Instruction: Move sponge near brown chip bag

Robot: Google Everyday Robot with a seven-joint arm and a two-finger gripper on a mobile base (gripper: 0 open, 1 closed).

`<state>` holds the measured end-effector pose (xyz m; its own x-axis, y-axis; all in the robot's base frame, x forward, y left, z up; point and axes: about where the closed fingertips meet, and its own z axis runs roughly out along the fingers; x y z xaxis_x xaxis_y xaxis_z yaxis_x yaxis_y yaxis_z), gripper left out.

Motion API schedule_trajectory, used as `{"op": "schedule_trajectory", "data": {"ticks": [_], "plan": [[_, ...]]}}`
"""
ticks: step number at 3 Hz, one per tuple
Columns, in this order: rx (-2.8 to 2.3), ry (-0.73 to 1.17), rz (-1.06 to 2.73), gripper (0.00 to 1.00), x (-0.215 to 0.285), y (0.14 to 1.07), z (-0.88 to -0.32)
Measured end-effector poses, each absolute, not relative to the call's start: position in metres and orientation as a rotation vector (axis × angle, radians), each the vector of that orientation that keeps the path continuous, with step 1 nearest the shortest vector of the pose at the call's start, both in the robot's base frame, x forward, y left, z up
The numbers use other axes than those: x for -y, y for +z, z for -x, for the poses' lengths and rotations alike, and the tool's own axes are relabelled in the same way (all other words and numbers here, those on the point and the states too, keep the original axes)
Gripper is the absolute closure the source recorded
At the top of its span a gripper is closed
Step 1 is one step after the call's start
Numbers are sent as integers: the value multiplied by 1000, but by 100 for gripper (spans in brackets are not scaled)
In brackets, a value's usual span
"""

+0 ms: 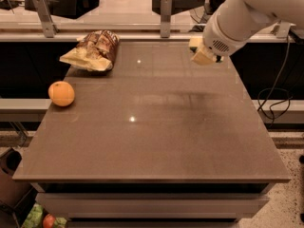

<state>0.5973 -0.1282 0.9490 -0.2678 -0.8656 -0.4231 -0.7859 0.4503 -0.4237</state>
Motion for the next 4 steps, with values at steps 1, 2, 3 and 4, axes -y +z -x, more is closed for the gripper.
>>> {"op": "schedule_trajectory", "data": {"ticks": [1,2,3,4], "plan": [[-2010,-126,1340,100,109,960,-625],[-1904,-56,1338,100,76,971,-649],[-1818,38,1380,100,33,970,-666],[-1773,133,1402,100,-3,957,-675]]}}
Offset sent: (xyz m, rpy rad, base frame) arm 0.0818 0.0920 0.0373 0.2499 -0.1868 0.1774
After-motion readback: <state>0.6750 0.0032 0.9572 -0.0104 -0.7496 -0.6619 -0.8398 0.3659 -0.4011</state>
